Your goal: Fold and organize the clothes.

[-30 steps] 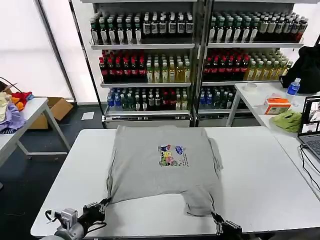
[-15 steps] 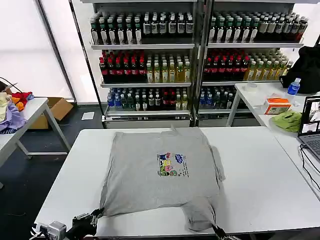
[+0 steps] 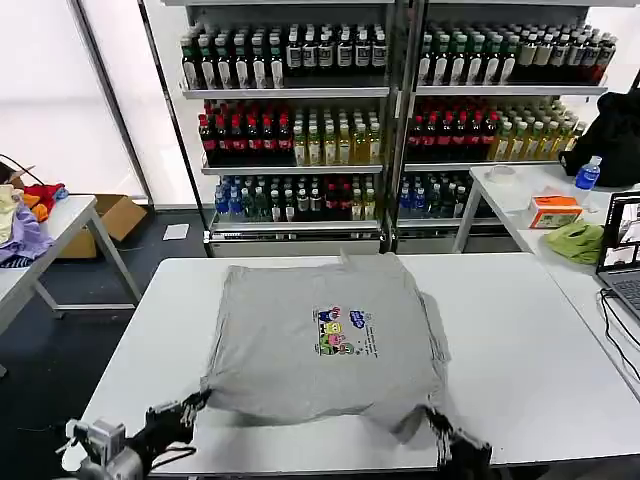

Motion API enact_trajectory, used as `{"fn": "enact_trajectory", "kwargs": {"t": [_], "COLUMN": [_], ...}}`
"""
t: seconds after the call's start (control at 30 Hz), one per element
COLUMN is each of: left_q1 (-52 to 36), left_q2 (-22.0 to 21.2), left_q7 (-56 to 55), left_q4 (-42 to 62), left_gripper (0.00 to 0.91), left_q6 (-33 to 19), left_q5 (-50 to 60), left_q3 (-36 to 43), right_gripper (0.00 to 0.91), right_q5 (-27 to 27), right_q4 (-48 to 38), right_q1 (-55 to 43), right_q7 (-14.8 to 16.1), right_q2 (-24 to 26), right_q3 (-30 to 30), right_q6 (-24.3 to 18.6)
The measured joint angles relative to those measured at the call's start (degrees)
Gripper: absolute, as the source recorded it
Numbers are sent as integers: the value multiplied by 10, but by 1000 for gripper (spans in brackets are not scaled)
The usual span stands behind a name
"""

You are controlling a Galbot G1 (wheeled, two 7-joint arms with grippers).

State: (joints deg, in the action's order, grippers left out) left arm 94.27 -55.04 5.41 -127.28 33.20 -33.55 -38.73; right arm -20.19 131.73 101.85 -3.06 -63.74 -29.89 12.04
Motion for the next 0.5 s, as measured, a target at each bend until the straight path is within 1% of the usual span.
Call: {"fn": "enact_trajectory", "kwargs": {"t": [0.23,0.5], "left_q1": [-93,-192], "left_q2": [3,-11], "left_q7": [6,1], "left_q4": [54,126], "left_gripper": [10,10], "left_q6": [0,-1], "left_q5": [-28,-44], "left_q3": [37,77], "right_gripper": [0,0], "right_q5": [-24,-34], "right_q4": [-53,-138], "right_q1": [-104,-226], "right_q7": [-25,-40], "right_q2": [16,26], "right_q3": [27,73], "right_q6": [6,13]}}
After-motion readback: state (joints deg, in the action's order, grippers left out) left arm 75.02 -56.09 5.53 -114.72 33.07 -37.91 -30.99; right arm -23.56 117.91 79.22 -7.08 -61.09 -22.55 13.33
